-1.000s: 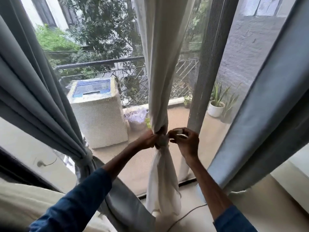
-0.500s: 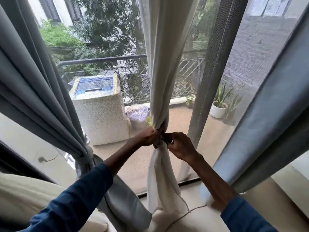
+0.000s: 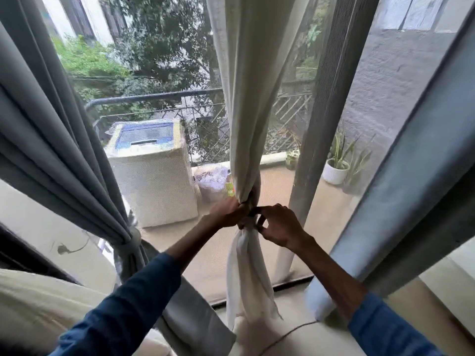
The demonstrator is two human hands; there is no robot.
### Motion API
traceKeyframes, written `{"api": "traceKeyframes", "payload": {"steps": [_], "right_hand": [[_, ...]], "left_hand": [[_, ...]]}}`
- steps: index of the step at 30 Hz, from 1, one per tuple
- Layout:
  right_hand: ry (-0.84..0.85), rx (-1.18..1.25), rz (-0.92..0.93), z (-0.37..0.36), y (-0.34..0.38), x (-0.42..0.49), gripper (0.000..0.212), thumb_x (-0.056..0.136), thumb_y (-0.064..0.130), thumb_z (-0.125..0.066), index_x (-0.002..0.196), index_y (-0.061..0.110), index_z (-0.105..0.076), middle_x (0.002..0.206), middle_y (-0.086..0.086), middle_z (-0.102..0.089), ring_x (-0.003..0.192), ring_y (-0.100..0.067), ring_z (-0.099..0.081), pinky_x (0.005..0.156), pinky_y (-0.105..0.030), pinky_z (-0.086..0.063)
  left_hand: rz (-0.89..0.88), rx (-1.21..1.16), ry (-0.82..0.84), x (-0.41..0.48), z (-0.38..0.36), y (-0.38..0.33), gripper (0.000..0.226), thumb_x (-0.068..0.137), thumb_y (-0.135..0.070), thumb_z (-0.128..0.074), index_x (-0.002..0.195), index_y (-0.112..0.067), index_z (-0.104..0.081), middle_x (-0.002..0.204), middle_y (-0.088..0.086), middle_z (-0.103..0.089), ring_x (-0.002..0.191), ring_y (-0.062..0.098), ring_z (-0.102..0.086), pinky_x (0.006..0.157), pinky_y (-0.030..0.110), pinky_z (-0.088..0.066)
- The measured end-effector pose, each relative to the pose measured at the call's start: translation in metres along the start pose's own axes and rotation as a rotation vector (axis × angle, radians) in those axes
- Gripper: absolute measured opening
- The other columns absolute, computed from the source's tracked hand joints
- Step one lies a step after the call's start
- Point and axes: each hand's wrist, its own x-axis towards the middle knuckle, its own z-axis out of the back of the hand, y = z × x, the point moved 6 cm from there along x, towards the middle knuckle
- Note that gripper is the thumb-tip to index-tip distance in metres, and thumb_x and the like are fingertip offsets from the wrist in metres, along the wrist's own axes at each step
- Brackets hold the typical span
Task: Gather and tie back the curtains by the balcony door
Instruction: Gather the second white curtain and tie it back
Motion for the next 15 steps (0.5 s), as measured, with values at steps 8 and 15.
{"api": "traceKeyframes", "payload": {"steps": [8, 15], "right_hand": [[0.303, 0.092, -0.055, -0.018, -0.008, 0.013, 0.028, 0.086, 0.043, -0.069, 0.112, 0.031, -0.068, 0.092, -0.005, -0.076, 0.076, -0.027, -0.072, 0.062, -0.028, -0.050], [0.006, 0.345, 0.017, -0.014, -0.017, 0.018, 0.025, 0.079, 0.017, -0.071, 0.102, 0.027, -0.075, 0.087, 0.006, -0.073, 0.068, -0.012, -0.067, 0.065, -0.032, -0.056]], "left_hand": [[-0.005, 0.104, -0.072, 0.003, -0.004, -0.014, 0.053, 0.101, -0.052, -0.024, 0.070, -0.012, -0.042, 0.065, 0.006, -0.052, 0.072, 0.032, -0.061, 0.069, 0.039, -0.049], [0.057, -0.104, -0.079, 0.005, -0.002, -0.003, 0.061, 0.089, -0.071, -0.021, 0.069, -0.022, -0.052, 0.067, 0.000, -0.067, 0.067, 0.021, -0.064, 0.066, 0.032, -0.051]]}}
